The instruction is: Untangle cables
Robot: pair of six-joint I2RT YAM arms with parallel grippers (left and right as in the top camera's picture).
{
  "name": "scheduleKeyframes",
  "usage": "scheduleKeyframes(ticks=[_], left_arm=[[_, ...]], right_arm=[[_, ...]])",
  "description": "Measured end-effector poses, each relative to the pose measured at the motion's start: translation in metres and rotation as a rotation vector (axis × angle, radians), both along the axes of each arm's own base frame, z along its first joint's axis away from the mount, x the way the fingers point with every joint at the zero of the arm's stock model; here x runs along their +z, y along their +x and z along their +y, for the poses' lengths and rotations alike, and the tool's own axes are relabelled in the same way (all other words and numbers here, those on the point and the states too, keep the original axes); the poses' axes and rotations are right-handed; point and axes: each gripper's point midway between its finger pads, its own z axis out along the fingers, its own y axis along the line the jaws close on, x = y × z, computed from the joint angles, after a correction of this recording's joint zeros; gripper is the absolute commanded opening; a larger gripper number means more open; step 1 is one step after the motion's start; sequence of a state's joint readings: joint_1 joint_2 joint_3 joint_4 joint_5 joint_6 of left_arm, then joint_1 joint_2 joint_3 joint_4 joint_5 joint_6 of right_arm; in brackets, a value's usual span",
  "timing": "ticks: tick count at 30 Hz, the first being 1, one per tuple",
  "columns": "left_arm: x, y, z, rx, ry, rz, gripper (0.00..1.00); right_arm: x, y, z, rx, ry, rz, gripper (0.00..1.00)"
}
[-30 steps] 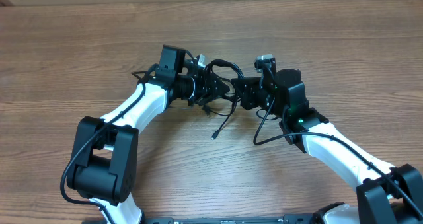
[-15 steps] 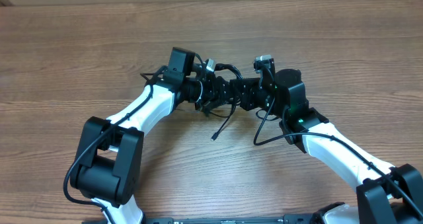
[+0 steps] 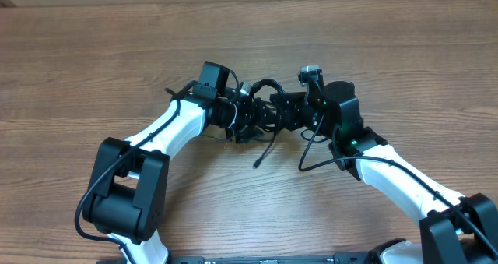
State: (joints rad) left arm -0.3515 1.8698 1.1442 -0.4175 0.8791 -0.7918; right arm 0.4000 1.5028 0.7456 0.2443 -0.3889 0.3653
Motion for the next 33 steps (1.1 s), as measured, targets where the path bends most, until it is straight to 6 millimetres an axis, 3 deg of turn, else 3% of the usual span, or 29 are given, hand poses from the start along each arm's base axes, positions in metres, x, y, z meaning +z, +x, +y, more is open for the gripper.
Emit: scheduleKeyframes(ticks=[3,7,15,17,21,33], left_arm=[[0.002,0.002,0.001,0.017,-0.012,0.018,0.82],[0.005,0.003,0.001,0.062,-0.027,0.084,0.58],[0.006,0.002,0.000,0.120,-0.034,0.180,0.49],[0.005,0.001,0.001,0.126,-0.032,0.191,0.39],[0.004,0.000,0.002,0.132,-0.024,0.206,0.04],[-0.013,0.018,0.018,0.144,0.100,0.045,0.04]], right_arm=[[0.000,0.000,0.000,-0.001,0.000,-0.001,0.04],[0.001,0.000,0.000,-0.006,0.011,0.007,0.04],[0.006,0.003,0.001,-0.042,0.073,0.044,0.04],[0.007,0.004,0.001,-0.049,0.079,0.046,0.04],[0.005,0.008,-0.004,-0.085,0.074,0.048,0.04],[-0.006,0.011,-0.011,-0.150,0.039,0.072,0.04]])
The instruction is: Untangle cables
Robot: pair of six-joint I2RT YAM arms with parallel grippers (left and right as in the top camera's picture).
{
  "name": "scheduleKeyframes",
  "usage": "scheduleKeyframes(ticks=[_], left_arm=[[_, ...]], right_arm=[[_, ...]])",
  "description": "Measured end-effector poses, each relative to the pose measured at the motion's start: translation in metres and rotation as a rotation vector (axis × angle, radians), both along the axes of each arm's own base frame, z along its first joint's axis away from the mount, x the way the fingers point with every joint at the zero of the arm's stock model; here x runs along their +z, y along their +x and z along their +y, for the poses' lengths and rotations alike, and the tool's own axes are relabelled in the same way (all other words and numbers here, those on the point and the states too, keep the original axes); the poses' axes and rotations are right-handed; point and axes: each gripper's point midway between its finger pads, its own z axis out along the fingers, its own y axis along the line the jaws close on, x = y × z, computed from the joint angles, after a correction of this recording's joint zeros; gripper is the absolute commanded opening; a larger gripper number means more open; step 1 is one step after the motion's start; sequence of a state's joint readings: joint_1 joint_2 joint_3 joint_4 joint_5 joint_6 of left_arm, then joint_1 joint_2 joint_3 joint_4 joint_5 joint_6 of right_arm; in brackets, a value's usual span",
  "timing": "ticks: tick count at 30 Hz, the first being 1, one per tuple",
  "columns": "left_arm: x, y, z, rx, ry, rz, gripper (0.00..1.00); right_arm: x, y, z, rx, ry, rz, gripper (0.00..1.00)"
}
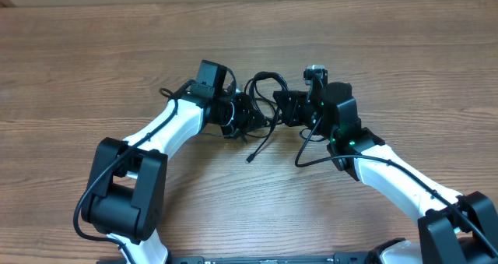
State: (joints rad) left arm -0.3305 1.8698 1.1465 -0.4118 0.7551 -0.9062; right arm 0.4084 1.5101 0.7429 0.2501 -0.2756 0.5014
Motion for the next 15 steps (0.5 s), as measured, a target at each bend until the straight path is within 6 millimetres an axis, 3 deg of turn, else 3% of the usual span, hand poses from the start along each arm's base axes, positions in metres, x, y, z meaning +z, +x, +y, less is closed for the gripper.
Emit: scheduleKeyframes(ticks=[15], left_arm=[[-0.007,0.020,0.052,0.023,0.078,-0.078,0.06]], right_arm=[[-0.003,-0.006,0.008,0.034,0.008,0.018,0.04]])
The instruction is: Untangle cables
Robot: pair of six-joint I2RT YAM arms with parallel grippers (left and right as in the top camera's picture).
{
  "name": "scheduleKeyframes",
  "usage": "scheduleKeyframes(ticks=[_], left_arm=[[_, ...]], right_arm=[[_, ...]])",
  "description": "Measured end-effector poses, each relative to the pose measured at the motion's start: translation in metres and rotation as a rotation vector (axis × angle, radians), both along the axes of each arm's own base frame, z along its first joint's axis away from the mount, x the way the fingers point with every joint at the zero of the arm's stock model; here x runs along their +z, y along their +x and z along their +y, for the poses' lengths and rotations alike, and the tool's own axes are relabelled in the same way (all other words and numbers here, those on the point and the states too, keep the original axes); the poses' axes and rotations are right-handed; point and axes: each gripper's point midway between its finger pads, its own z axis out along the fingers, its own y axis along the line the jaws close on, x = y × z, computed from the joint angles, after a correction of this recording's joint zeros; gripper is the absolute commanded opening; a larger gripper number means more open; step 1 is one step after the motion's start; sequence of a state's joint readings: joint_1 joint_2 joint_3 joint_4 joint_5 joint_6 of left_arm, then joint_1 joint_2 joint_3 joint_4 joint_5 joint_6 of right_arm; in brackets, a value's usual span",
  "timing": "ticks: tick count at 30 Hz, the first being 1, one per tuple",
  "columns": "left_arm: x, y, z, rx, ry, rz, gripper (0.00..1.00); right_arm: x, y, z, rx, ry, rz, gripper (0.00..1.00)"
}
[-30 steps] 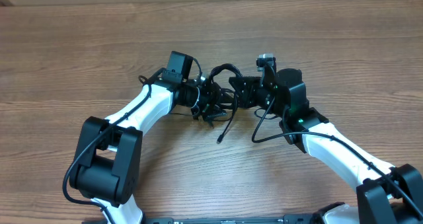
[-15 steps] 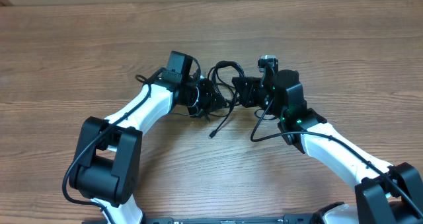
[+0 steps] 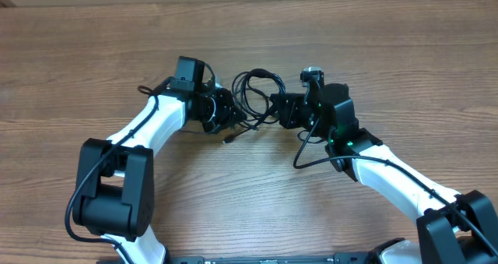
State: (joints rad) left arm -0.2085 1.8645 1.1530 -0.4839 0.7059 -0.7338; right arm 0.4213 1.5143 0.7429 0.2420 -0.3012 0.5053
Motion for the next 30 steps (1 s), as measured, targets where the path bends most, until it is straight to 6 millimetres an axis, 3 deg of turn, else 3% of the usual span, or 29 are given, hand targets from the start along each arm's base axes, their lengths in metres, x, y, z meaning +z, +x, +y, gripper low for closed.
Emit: scheduleKeyframes(ticks=[6,10,14,17,24,30], left_arm=[[-0.007,0.003,0.008,-0.032,0.068,-0.058,0.19],[-0.019,0.010,0.028,-0.004,0.193,-0.082,0.45],[-0.027,0.013,0.044,0.020,0.299,-0.093,0.54],[-0.031,0.015,0.052,0.005,0.354,-0.120,0.79],[-0.033,0.021,0.068,-0.068,0.424,-0.193,1.00],[-0.017,0.022,0.070,-0.199,0.244,-0.299,1.00]], right_arm=[[0.004,-0.003,0.006,0.037,0.023,-0.007,0.04],[0.007,-0.007,0.011,0.072,0.043,-0.008,0.04],[0.009,-0.012,0.015,0.108,0.059,-0.002,0.04],[0.009,-0.014,0.018,0.127,0.067,0.005,0.04],[0.012,-0.020,0.021,0.174,0.091,0.011,0.04],[0.017,-0.018,0.008,0.203,0.159,0.046,0.04]])
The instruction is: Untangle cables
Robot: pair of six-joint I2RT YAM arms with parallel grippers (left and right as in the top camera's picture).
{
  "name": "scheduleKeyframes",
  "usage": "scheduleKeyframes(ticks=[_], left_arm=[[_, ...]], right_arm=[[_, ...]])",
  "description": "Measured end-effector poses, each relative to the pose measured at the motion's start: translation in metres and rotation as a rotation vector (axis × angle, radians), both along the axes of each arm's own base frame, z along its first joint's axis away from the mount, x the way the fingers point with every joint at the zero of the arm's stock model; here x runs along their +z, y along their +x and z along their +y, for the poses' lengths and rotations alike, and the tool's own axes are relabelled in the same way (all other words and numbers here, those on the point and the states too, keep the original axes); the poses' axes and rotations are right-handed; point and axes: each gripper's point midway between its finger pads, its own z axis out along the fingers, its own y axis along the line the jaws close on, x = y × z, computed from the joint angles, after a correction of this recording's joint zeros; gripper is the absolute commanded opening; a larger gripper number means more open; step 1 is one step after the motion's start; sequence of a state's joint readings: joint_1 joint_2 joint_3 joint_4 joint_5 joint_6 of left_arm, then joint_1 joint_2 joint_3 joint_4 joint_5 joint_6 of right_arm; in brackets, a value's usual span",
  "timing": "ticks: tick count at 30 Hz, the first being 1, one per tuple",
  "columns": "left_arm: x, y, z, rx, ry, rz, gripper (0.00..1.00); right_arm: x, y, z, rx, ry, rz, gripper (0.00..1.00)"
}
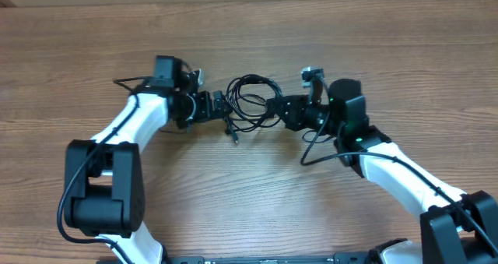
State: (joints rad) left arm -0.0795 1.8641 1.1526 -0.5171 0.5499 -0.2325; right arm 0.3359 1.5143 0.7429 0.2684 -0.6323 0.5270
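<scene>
A bundle of thin black cables [250,102] lies in loose loops at the middle of the wooden table, stretched between both arms. My left gripper [221,108] holds the bundle's left side, fingers shut on the cable; one loose end with a plug [235,136] hangs down just below it. My right gripper [274,110] is shut on the bundle's right side. Only the overhead view is given, so the fingertips are partly hidden by the cable loops.
The wooden table [249,209] runs all around the arms. A black lead [313,151] loops down from the right arm's wrist onto the table. The right wrist camera [313,77] stands above the right gripper.
The left arm has moved further left, pulling its side of the cable. The loops have spread wider and flatter between the grippers. The right gripper has stayed nearly in place.
At first both grippers were close together with the cable bunched tightly between them and a loose end trailing down. Then the left arm stood further left at each moment, the gap between the grippers widening. Now the bundle is opened into visible loops.
</scene>
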Motion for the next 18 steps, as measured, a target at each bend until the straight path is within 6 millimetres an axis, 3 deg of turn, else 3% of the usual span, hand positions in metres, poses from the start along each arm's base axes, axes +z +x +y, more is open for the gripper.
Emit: scheduleKeyframes(ticks=[4,10,12,15,18], left_arm=[[0.032,0.001,0.004,-0.129,-0.242,-0.119,1.00],[0.082,0.003,0.035,-0.195,-0.511,-0.342,1.00],[0.089,0.002,0.038,-0.206,-0.545,-0.374,0.98],[0.094,-0.001,0.034,-0.240,-0.570,-0.407,0.81],[0.095,-0.007,0.025,-0.293,-0.570,-0.434,0.79]], right_arm=[[0.006,0.004,-0.019,0.005,0.068,0.044,0.04],[0.013,0.009,-0.044,0.003,0.126,0.069,0.04],[0.014,0.006,-0.042,0.021,0.136,0.075,0.04],[0.018,0.001,-0.039,0.058,0.157,0.080,0.04],[0.027,-0.003,-0.035,0.098,0.183,0.056,0.04]])
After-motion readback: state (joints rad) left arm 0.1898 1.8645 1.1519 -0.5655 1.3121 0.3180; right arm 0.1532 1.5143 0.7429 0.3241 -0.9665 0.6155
